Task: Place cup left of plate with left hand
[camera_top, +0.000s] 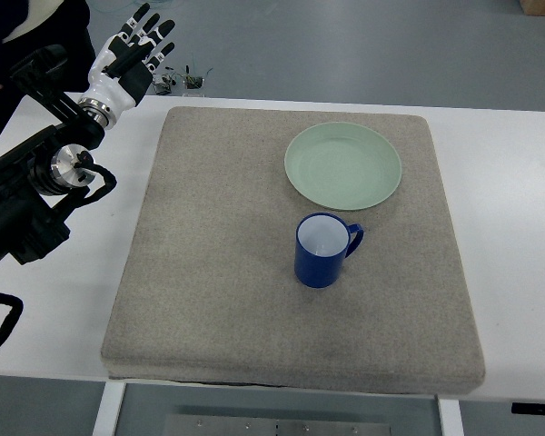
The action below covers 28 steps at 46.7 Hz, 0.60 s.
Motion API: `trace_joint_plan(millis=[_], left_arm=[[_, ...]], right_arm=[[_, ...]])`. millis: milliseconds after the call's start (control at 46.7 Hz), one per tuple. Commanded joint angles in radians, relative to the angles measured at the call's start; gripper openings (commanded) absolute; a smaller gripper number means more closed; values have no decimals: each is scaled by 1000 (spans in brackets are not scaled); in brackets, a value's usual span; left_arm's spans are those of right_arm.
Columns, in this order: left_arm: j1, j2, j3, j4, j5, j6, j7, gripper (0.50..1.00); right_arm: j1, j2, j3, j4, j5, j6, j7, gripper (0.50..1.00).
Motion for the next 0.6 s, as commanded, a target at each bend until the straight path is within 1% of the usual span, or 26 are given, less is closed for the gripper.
trace_joint_plan(millis=[0,578], left_arm=[[1,1,0,1,0,1,0,994],[1,4,-11,3,-1,15,-6,994]], right_arm=[[0,0,1,0,0,0,0,934],[0,0,1,0,0,0,0,934]])
